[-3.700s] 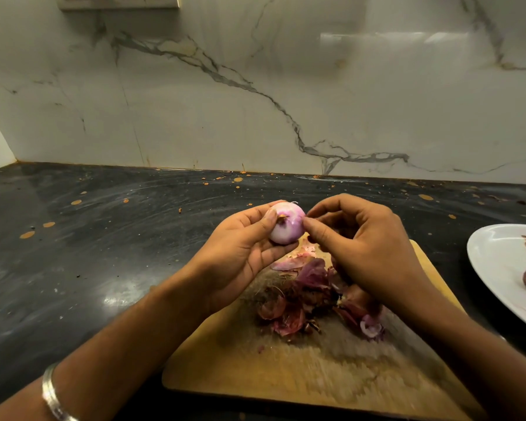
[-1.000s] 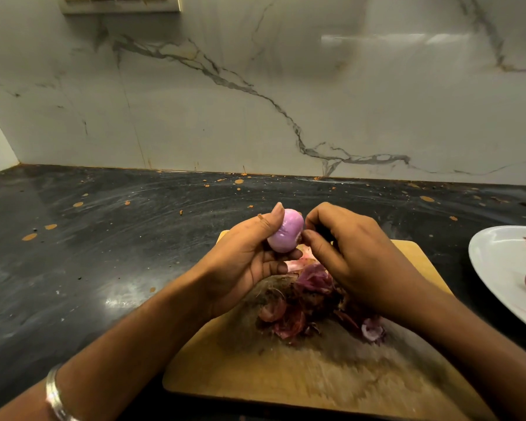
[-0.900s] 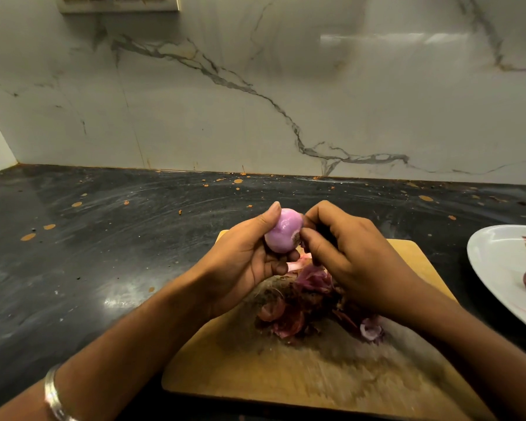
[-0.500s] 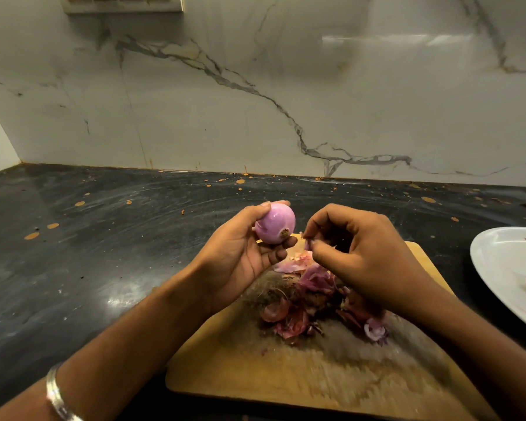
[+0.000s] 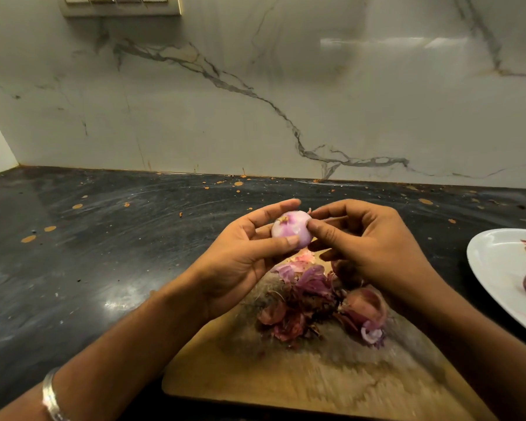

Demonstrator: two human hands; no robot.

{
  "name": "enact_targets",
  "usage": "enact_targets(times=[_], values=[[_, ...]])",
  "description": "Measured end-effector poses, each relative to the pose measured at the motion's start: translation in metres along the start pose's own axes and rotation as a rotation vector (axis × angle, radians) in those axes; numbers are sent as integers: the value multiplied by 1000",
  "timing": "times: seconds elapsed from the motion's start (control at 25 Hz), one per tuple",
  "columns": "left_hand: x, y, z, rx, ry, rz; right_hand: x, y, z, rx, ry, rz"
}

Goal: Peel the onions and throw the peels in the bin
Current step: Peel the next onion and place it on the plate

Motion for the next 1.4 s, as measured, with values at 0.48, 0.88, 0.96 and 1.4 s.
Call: enact_targets(times=[0.48, 0.88, 0.96, 1.4], values=[[-7, -2, 2, 46, -93, 131, 1, 1, -3, -40, -101, -363], [-5, -2, 1, 13, -55, 33, -1, -3, 1, -77, -52, -244], [-5, -2, 1, 40, -62, 66, 1, -4, 1, -77, -17, -421], [-2, -2, -3, 75, -64, 297, 12, 5, -5, -284, -48, -475]])
Point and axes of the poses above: each hand's wrist, its own z-axis towards the middle knuckle, its own x-axis out of the palm, y = z × x, the point moved 3 cm from there along z, towards the middle knuckle, and after that the axes turned 12 degrees about y, right-handed, at the moved point
